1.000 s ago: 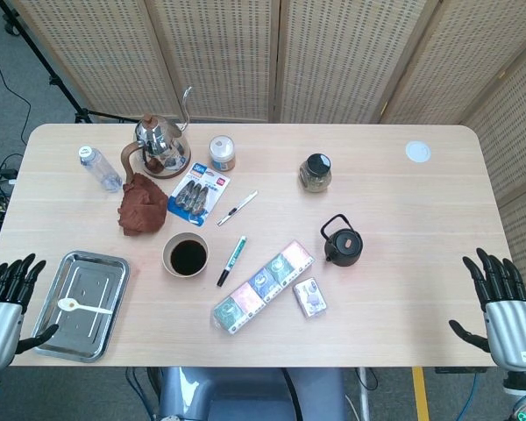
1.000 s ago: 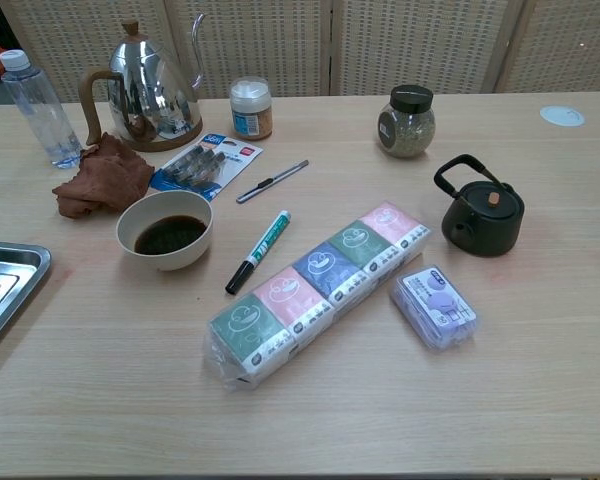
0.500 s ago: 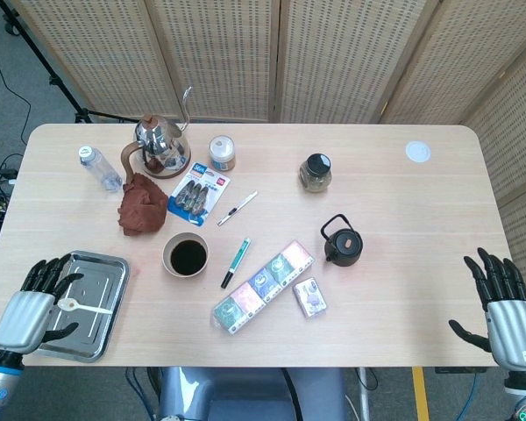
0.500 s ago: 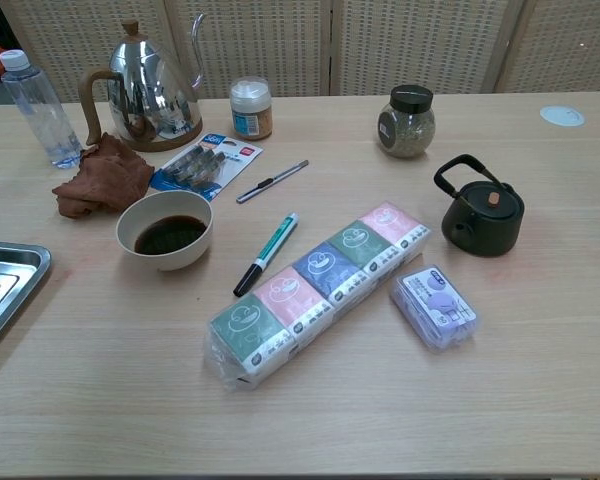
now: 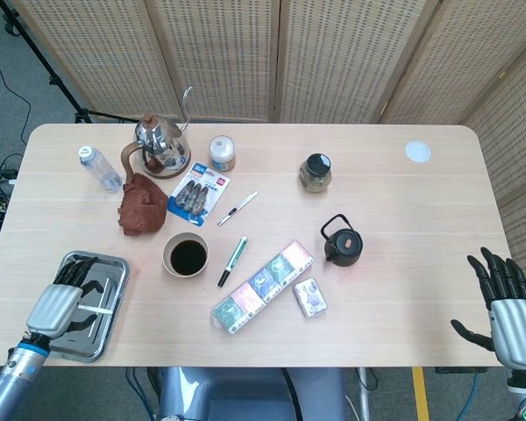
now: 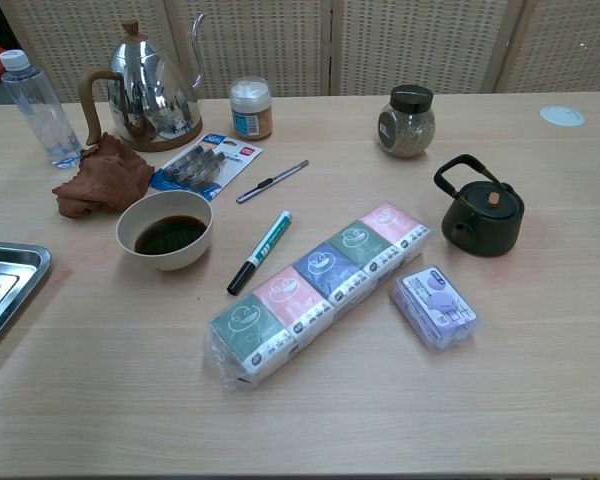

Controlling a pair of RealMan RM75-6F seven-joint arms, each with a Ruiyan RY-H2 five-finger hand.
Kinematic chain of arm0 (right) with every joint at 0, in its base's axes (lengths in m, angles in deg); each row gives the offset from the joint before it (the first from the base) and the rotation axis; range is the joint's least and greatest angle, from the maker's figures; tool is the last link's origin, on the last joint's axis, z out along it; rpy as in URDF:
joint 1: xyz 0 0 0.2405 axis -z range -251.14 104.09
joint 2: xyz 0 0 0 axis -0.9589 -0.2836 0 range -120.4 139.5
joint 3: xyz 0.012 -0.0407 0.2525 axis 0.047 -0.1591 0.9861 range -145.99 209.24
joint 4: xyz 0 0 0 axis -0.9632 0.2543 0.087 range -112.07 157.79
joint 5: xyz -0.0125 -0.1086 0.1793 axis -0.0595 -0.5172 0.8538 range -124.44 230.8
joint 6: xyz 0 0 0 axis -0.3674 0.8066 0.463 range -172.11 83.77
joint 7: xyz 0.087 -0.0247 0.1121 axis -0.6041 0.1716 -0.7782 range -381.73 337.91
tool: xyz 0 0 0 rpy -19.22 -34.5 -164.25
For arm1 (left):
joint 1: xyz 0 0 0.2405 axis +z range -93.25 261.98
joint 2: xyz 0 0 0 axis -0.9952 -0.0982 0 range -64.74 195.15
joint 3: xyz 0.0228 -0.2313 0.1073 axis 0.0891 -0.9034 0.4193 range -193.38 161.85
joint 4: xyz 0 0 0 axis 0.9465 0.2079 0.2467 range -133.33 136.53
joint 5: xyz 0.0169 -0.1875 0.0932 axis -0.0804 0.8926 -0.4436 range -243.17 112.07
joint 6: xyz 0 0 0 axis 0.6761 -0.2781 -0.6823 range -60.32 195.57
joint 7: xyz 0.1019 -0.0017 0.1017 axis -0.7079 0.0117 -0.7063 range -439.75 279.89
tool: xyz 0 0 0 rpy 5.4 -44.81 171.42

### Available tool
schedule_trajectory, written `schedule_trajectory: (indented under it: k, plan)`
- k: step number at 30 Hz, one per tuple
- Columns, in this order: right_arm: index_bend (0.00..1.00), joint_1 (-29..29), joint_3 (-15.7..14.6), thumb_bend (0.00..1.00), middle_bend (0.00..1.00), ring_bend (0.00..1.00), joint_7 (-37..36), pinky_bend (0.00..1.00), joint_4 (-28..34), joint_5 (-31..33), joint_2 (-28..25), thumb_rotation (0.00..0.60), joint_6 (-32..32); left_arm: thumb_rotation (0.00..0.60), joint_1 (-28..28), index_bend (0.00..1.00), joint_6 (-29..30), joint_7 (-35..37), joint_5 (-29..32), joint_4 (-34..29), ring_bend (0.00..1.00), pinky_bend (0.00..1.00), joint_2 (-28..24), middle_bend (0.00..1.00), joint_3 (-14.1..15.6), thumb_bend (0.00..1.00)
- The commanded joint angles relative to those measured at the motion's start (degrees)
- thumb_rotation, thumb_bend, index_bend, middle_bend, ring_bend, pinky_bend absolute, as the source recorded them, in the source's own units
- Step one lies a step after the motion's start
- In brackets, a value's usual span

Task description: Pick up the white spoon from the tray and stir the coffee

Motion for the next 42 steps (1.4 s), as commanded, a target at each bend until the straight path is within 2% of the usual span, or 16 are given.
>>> schedule_trajectory:
  k: [1, 13, 18, 30, 42]
  plan:
    - [0.0, 0.0, 0.0, 0.0, 0.0, 0.0, -0.2, 0.0, 0.1, 0.1, -0.1, 0.6, 0.1, 0.6, -0.5, 0.43, -0.8, 0.6, 0.2, 1.0, 0.0, 0.0, 0.8, 0.0, 0.4, 0.24]
    - [0.0, 0.0, -0.1, 0.0, 0.0, 0.0, -0.8, 0.0, 0.1, 0.4, -0.3, 0.6, 0.7, 0.6, -1.0, 0.51, -1.1, 0.1, 0.9, 3.0, 0.0, 0.0, 2.2, 0.0, 1.1, 0.25]
    - [0.0, 0.0, -0.2, 0.0, 0.0, 0.0, -0.9, 0.0, 0.2, 0.3, -0.4, 0.6, 0.8, 0.6, -1.3, 0.51, -2.0, -0.2, 1.7, 3.6, 0.0, 0.0, 2.6, 0.0, 1.4, 0.32]
    - [0.0, 0.0, -0.2, 0.0, 0.0, 0.0, -1.6, 0.0, 0.2, 0.4, -0.8, 0.6, 1.0, 0.6, -1.8, 0.51, -3.7, -1.1, 2.8, 4.1, 0.0, 0.0, 3.2, 0.0, 1.9, 0.4]
    - [0.0, 0.0, -0.2, 0.0, 0.0, 0.0, -2.3, 0.0, 0.4, 0.6, -1.1, 0.6, 1.2, 0.6, -2.0, 0.51, -3.7, -1.5, 2.5, 5.4, 0.0, 0.0, 4.3, 0.0, 2.5, 0.37]
